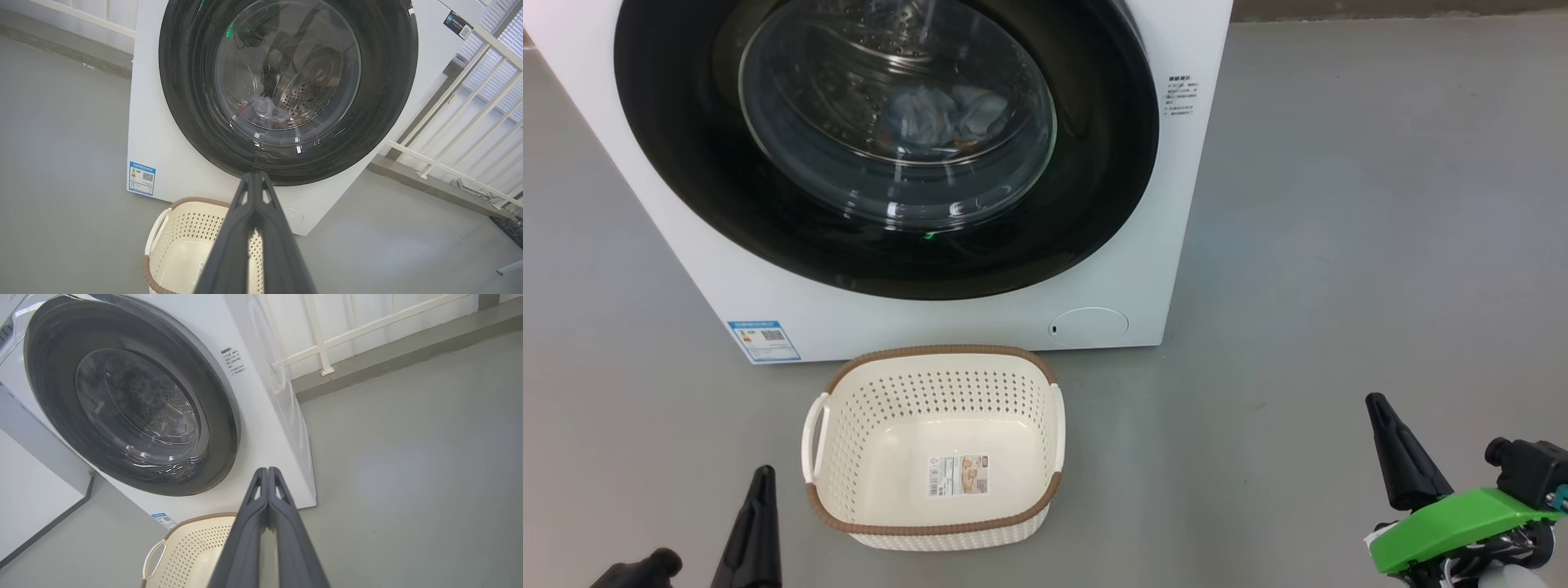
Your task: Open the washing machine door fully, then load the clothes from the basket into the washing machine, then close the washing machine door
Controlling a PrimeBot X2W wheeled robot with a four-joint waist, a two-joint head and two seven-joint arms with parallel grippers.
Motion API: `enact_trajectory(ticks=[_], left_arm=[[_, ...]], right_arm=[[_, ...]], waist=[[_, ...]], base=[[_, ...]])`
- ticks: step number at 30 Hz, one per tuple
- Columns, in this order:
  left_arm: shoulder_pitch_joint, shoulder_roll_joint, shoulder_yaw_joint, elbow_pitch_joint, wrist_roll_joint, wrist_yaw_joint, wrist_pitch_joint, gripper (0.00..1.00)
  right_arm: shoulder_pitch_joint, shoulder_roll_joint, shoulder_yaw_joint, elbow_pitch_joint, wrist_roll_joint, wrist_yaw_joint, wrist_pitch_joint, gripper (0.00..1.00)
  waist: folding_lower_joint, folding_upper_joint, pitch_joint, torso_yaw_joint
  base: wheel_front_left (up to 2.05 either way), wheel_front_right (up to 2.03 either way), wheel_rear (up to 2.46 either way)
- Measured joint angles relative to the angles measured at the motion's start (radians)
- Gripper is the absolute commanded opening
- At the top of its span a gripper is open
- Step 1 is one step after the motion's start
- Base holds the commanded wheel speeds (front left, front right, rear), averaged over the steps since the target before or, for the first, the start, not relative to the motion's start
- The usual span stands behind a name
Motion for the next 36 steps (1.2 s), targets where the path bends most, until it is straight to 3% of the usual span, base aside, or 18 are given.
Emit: enact_trajectory(ticks=[36], left_arm=[[-0.021,0.001,0.027,0.037,-0.362,0.0,0.087,0.0]], right_arm=[[0.0,0.059,-0.063,-0.009,0.307,0.0,0.105,0.0]], waist=[[0.0,0.0,-0.011,0.007]], base=[[0.0,0.0,0.0]])
